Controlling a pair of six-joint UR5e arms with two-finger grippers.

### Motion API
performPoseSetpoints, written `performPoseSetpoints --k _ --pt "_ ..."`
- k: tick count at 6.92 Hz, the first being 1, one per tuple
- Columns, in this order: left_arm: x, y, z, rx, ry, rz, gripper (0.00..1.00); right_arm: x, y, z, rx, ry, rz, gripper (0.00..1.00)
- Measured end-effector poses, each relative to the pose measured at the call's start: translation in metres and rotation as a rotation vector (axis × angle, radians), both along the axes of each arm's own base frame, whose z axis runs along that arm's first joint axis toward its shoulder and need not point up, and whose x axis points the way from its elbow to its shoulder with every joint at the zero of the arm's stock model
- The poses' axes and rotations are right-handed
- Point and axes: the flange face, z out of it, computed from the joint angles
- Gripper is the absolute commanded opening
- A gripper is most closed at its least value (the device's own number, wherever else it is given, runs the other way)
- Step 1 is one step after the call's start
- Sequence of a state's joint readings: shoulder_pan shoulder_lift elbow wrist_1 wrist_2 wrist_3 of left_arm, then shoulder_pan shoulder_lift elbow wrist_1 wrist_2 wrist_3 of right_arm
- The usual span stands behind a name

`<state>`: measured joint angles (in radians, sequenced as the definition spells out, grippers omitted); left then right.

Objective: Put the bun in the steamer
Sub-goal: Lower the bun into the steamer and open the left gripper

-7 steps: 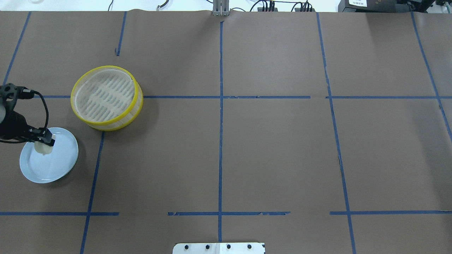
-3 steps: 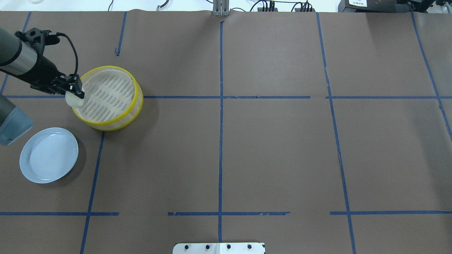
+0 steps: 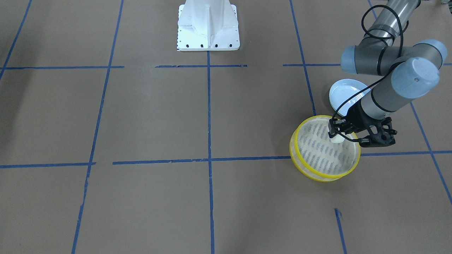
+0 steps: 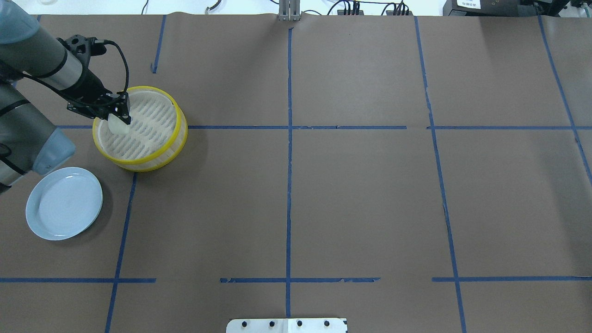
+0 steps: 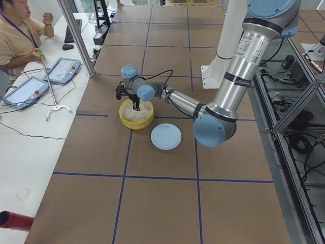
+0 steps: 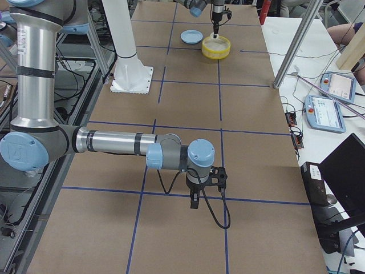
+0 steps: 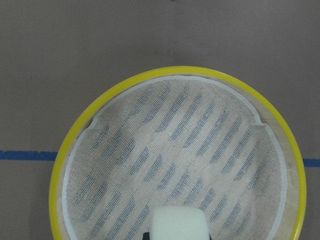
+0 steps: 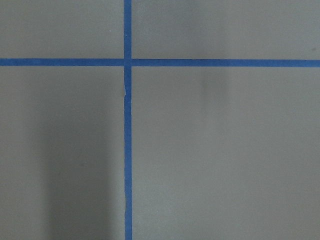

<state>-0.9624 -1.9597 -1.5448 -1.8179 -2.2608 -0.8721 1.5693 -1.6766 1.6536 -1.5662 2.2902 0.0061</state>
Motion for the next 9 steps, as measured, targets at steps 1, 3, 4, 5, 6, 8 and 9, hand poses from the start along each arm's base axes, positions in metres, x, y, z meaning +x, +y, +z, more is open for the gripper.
performPoseSetpoints --k 1,3,4,5,6,8,9 --pt "0.013 0.000 0.005 -0.003 -0.016 0.009 0.39 0.000 0.000 0.000 0.000 0.000 0.000 1.00" --pt "0.032 -0.001 0.012 0.001 -0.037 0.022 0.39 0.000 0.000 0.000 0.000 0.000 0.000 1.00" --pt "0.036 -0.002 0.014 0.006 -0.038 0.023 0.40 0.000 0.000 0.000 0.000 0.000 0.000 1.00" --pt "0.038 -0.003 0.015 0.007 -0.040 0.024 0.43 0.000 0.000 0.000 0.000 0.000 0.000 1.00" --pt "0.040 -0.005 0.017 0.007 -0.041 0.024 0.43 0.000 0.000 0.000 0.000 0.000 0.000 1.00" --pt "0.045 -0.010 0.018 0.004 -0.044 0.025 0.44 0.000 0.000 0.000 0.000 0.000 0.000 1.00" --pt "0.047 -0.010 0.018 0.003 -0.044 0.027 0.46 0.000 0.000 0.000 0.000 0.000 0.000 1.00"
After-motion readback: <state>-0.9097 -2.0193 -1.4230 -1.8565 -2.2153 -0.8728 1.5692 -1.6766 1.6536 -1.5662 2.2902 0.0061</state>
